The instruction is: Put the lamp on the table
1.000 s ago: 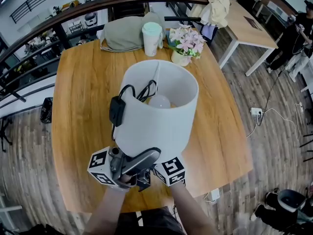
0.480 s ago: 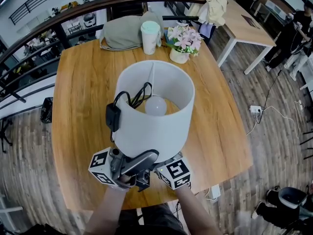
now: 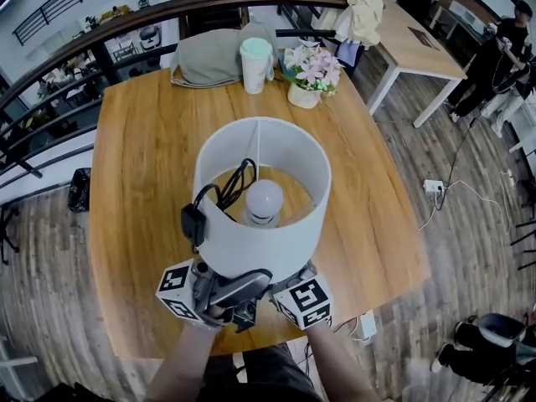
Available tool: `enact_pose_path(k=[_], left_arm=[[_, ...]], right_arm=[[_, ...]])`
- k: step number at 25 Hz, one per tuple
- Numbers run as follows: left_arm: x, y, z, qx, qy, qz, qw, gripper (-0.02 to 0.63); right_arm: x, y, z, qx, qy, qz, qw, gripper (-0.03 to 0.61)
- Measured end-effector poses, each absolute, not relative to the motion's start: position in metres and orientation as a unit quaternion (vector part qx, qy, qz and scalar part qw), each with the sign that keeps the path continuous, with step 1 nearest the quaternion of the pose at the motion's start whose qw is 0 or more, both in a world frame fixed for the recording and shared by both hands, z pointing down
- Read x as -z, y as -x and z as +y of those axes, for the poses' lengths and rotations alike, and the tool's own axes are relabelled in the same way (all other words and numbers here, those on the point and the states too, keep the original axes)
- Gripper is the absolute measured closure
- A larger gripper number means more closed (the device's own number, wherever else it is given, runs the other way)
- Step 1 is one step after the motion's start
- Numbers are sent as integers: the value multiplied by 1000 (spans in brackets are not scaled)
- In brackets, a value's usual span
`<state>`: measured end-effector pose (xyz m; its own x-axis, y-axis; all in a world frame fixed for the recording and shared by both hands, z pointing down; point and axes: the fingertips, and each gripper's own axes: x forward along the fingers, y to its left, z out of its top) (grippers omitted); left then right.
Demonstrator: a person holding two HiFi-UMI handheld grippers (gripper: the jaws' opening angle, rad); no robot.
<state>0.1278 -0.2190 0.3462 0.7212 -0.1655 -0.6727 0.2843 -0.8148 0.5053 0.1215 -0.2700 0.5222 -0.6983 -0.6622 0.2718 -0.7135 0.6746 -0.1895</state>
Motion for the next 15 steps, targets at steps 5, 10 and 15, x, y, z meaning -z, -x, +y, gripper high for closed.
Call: enact_pose_path(k=[5,10,15], left_arm=[[-351,-125,-208,372,-877,42,301,578],[-358,-122,-196,371,-876,50,303,570],[-364,-121,-190,367,-876,54,308,555]], right_arm=[[-522,-120,-261,-138,-380,-910,94,391],[-523,-119,-254,-136,-379,-910,98,392],[-523,-118,-251,-138,-381,-909,100,391]])
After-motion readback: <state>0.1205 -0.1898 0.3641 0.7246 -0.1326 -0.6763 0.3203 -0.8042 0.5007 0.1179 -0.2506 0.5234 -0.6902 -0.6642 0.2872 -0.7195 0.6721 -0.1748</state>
